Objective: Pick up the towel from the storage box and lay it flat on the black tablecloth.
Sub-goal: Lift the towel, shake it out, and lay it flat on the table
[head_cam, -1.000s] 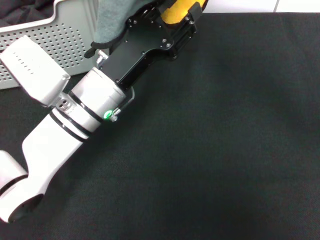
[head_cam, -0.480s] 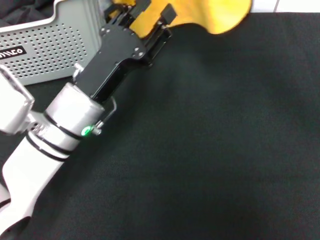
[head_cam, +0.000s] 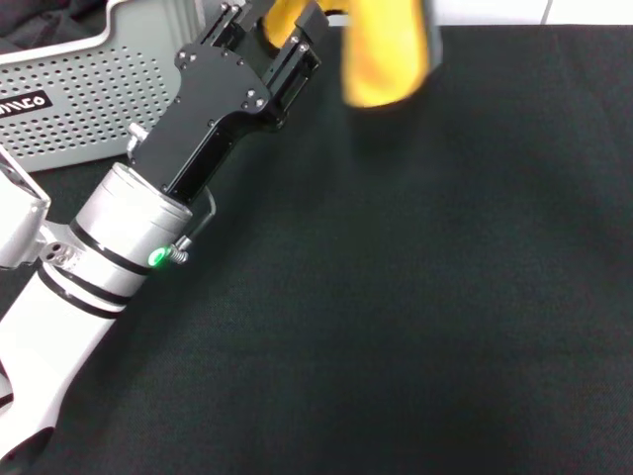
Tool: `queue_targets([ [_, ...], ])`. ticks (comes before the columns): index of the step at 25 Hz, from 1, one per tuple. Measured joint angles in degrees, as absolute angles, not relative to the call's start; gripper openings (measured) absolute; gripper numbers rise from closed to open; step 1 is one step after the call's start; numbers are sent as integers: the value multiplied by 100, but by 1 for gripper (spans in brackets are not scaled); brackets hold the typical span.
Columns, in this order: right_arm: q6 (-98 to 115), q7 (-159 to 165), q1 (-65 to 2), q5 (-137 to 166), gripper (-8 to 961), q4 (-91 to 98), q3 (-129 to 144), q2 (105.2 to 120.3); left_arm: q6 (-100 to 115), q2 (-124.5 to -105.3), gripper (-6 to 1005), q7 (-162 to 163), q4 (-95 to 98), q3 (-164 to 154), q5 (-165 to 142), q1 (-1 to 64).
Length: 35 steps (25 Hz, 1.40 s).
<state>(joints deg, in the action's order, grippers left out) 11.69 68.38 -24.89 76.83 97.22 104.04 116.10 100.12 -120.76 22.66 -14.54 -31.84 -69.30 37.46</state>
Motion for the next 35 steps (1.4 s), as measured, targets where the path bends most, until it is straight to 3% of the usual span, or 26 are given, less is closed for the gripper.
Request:
queue_targets([
  [35,2451,6631,-1730,7700,54,10162,10243,11592,9971,-12075,604,2041,-1442,-3023,-6654,3551],
])
